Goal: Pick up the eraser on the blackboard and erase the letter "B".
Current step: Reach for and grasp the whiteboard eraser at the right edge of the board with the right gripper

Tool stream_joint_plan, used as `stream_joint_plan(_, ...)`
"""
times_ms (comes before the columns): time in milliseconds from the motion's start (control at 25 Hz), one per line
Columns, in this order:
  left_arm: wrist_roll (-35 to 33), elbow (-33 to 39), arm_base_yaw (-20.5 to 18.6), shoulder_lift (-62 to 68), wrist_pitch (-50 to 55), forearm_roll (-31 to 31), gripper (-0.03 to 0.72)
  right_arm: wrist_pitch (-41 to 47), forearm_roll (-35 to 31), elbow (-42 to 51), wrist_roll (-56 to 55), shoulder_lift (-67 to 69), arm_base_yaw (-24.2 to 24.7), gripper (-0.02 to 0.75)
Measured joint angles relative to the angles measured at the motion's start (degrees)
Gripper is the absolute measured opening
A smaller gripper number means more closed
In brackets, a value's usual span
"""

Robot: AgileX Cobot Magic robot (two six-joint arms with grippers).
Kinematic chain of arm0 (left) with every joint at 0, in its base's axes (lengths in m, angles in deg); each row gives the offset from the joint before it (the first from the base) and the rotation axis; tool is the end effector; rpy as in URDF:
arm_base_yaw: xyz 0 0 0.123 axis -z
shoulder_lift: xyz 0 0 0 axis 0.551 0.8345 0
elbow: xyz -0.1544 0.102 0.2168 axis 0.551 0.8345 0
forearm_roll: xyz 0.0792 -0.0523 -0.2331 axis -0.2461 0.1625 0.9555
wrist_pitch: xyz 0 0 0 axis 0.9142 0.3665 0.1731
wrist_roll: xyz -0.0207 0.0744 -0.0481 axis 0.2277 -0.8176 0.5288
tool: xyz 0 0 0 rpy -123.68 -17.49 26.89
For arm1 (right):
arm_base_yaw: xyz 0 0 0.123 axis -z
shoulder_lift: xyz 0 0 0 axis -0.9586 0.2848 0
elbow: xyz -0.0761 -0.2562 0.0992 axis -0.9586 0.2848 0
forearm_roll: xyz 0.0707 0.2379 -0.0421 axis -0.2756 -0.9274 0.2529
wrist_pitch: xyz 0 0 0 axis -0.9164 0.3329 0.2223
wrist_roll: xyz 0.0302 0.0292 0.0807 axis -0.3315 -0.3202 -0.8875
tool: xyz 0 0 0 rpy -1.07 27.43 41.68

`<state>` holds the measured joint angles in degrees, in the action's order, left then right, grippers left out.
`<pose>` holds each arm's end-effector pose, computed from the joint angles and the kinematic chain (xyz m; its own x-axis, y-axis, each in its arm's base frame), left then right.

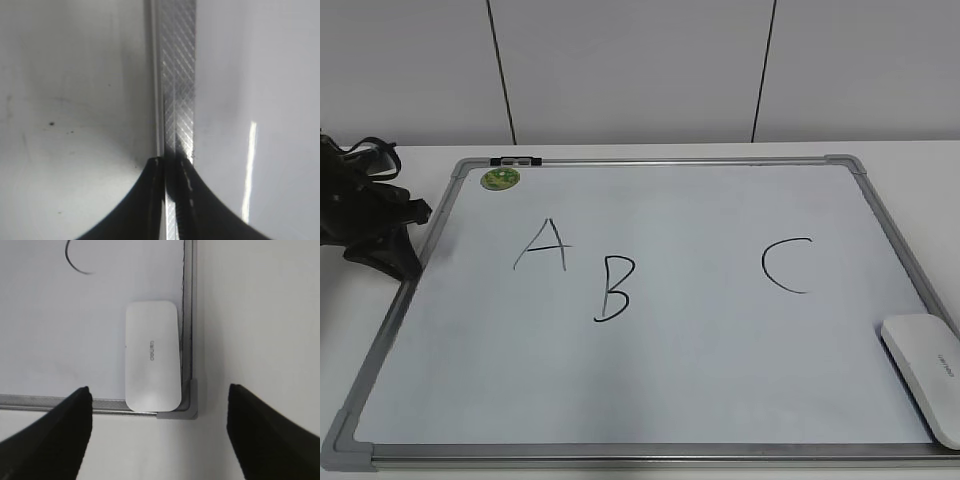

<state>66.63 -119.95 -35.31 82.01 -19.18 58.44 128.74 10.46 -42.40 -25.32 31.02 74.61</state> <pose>0.4153 -0.0139 0.1245 -0.9958 -0.0291 -0.0871 -0.0015 0.9535 -0.3015 0.1304 0.0007 0.2823 -0.7797 -0.0485 -0.6243 -0.0530 0.9985 -0.0114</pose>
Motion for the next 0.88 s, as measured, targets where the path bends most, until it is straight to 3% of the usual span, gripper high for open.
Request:
stream_joint_plan(360,0.0,0.0,0.0,0.0,0.1,0.0,0.029,-2.1,-3.6,-0.7,4.1,20.6,0.0,0.662)
stream_joint_plan(880,0.0,0.0,0.0,0.0,0.1,0.0,0.029,-12.2,-4.5,-1.1,5.1,36.0,0.0,0.662)
